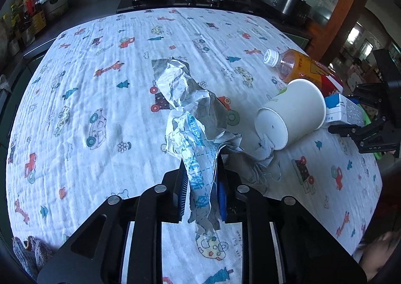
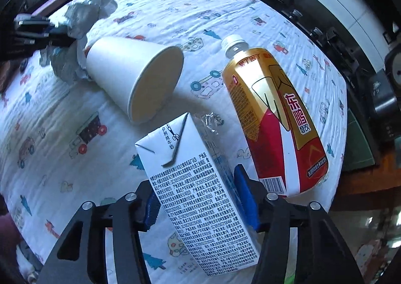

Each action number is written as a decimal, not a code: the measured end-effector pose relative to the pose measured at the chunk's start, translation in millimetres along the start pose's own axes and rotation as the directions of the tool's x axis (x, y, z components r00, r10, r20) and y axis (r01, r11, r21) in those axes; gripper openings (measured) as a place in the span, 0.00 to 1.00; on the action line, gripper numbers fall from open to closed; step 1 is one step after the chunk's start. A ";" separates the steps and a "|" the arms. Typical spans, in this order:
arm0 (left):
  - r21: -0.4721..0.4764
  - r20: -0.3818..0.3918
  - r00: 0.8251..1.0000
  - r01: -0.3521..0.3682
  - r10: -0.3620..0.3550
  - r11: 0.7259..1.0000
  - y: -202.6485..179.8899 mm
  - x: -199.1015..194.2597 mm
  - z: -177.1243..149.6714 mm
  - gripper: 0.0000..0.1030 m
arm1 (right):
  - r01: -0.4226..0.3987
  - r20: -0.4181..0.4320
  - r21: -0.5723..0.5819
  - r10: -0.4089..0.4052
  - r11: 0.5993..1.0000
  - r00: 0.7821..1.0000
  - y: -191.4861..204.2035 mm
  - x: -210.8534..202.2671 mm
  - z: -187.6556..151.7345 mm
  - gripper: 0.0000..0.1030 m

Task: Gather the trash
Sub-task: 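Grasp the crumpled foil with the left gripper while the right grasps the milk carton, then carry the foil and milk carton to the green basket and drop them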

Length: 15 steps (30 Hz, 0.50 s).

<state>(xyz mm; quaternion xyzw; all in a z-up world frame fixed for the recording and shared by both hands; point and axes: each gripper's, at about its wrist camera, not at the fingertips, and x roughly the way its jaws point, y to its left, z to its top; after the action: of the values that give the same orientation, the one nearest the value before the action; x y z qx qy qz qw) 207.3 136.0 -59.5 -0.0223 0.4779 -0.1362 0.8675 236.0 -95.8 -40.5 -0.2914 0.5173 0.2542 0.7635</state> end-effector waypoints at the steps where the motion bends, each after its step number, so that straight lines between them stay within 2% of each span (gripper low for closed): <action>1: -0.003 0.000 1.000 -0.003 0.003 1.000 0.2 0.5 0.1 0.30 | -0.002 0.006 0.008 0.002 1.000 1.000 0.0 -1.5 -0.4 0.49; 4: -0.020 -0.004 1.000 0.003 -0.003 1.000 2.9 2.0 1.4 0.34 | 0.011 0.020 0.023 -0.011 1.000 1.000 1.9 -7.6 -3.6 0.47; 6: -0.033 -0.002 1.000 0.004 -0.004 0.999 4.8 2.3 1.9 0.49 | 0.006 0.031 0.048 -0.008 0.999 0.999 1.0 -12.5 -7.3 0.46; 9: -0.033 0.004 1.000 0.007 -0.006 0.999 4.4 2.9 2.4 0.50 | -0.012 0.057 0.097 0.007 0.995 0.998 -3.1 -22.7 -14.3 0.45; 10: -0.029 0.006 1.000 0.009 -0.009 1.000 3.1 3.4 2.2 0.48 | -0.017 0.071 0.122 0.009 0.992 0.997 -5.9 -27.8 -17.6 0.45; 12: -0.023 0.007 1.000 0.027 -0.027 0.999 -1.1 3.6 1.7 0.28 | -0.019 0.088 0.155 0.005 0.988 0.996 -9.2 -35.5 -23.6 0.45; 15: -0.008 0.012 1.000 0.004 -0.004 1.000 -9.3 -0.2 0.7 0.16 | -0.025 0.115 0.208 0.001 0.978 0.993 -15.3 -47.2 -34.6 0.45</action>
<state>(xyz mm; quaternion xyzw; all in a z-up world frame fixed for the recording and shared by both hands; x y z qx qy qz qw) 205.8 127.0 -57.3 -0.0274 0.4733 -0.1359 0.8699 208.5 -135.1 -3.7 -0.1913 0.4986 0.2196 0.8164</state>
